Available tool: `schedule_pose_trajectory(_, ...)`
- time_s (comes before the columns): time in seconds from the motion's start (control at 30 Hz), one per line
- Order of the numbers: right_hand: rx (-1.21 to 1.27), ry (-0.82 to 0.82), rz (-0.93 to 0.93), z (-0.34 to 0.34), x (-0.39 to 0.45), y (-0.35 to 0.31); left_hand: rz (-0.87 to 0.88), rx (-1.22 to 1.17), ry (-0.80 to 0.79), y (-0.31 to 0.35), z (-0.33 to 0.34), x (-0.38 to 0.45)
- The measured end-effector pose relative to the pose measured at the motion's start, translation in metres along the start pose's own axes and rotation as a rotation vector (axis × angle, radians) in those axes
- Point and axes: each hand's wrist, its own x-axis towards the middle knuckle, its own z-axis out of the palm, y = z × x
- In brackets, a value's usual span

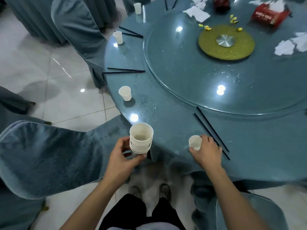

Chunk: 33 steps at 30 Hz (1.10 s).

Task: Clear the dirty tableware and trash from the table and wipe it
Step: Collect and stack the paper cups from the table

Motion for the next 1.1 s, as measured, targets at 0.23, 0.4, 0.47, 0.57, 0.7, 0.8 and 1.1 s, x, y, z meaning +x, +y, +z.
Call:
schedule_pose_trajectory(0.23,0.491,0.142,-0.390,-0.075,0.007,-0.102,0.022,0.071,-0.025,0.001,-0.016,0.052)
schedule_pose_trajectory(0.4,0.778,0.028,-0.635,-0.113,-0.001,-0.209,0.027,0.076,-0.011,-0.004,-0.053,0.090)
schedule_pose_trajectory(0.47,0.712,-0.096,-0.706,-0.112,0.003,-0.240,0.029,0.068,0.001,-0.007,-0.070,0.105)
schedule_pose_trajectory(0.57,0.488,-0.234,-0.770,-0.095,0.013,-0.279,0.033,0.059,-0.006,-0.011,-0.097,0.127)
schedule_pose_trajectory(0.7,0.457,-0.439,-0.724,-0.067,0.022,-0.322,0.008,0.025,0.000,-0.025,-0.128,0.152)
schedule_pose_trajectory(0.8,0.493,-0.471,-0.699,-0.051,0.038,-0.352,-0.007,0.023,0.000,-0.040,-0.148,0.168)
schedule_pose_trajectory(1.1,-0.197,-0.209,-0.411,0.029,0.170,-0.396,-0.060,-0.001,0.037,-0.062,-0.185,0.191)
